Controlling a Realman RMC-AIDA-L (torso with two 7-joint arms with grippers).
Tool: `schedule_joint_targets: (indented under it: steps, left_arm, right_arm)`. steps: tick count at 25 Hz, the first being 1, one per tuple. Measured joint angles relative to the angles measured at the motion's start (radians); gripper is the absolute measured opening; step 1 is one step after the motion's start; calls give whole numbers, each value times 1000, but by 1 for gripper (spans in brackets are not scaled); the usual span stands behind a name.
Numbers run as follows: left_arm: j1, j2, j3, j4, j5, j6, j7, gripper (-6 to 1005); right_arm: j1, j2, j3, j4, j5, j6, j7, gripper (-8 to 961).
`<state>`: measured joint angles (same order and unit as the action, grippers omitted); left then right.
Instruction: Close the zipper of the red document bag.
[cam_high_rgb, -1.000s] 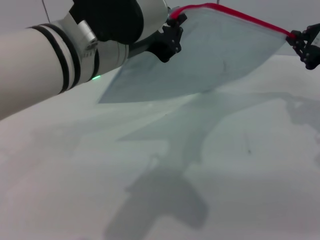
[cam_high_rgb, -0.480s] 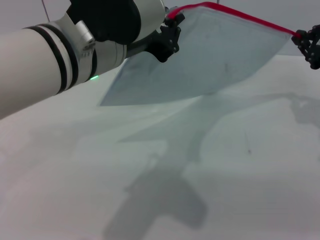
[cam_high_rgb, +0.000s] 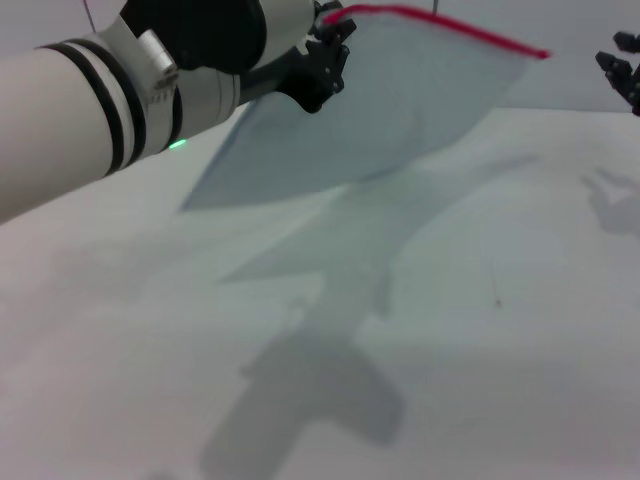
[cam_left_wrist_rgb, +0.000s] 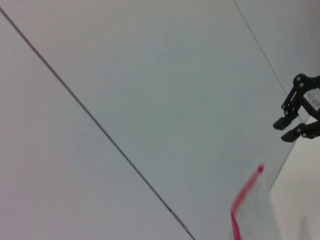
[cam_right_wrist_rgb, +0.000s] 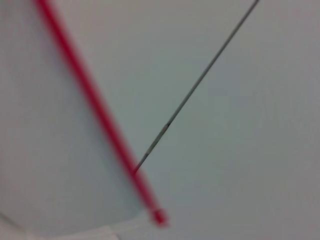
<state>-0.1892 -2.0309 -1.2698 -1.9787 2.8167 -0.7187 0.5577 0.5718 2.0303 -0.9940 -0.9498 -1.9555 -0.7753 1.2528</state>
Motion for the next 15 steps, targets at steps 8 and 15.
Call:
schedule_joint_targets:
  steps: [8, 15]
  left_arm:
    - [4, -1, 1, 29, 0, 61, -9, 220]
    - [1, -2, -1, 36, -1, 65, -10, 380]
  right_arm:
    - [-20, 1, 1, -9, 69, 19, -10, 396]
    - [-24, 1, -5, -9, 102, 22, -13, 682]
